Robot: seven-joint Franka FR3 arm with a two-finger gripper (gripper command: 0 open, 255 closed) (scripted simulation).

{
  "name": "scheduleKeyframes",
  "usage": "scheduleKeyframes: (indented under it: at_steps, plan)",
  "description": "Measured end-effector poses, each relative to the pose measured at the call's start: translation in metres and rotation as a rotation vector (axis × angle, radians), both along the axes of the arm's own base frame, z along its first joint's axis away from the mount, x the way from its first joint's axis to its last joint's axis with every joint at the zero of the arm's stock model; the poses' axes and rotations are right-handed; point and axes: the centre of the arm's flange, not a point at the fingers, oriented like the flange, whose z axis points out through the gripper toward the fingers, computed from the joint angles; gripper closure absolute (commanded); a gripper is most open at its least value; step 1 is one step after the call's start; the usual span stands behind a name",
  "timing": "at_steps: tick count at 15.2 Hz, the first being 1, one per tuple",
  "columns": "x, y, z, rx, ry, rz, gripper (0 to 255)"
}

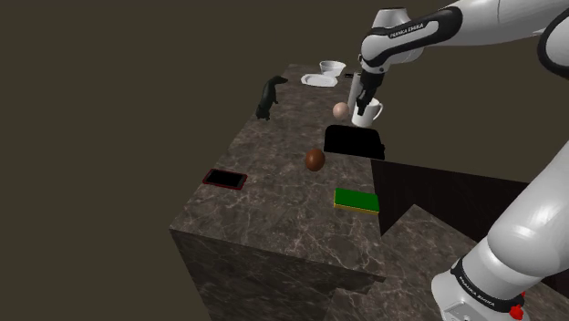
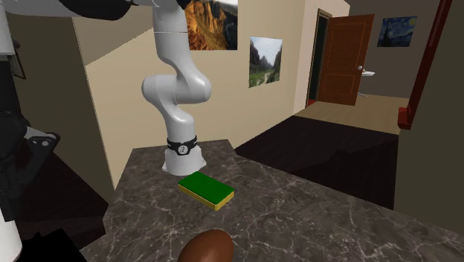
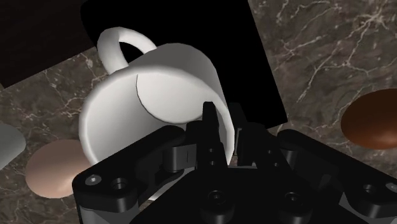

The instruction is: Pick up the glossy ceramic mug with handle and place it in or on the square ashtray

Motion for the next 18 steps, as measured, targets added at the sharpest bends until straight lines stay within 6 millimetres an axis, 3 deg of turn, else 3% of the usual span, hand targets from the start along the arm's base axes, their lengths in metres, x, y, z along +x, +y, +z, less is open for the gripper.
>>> scheduleKeyframes:
  at_steps: [10,17,18]
  plan:
    - [0.0,0.001,-0.053,0.0,0.0,0.0,255]
    - [0.0,0.001,-0.058,0.0,0.0,0.0,255]
    - [0.0,0.001,-0.058,0.0,0.0,0.0,0]
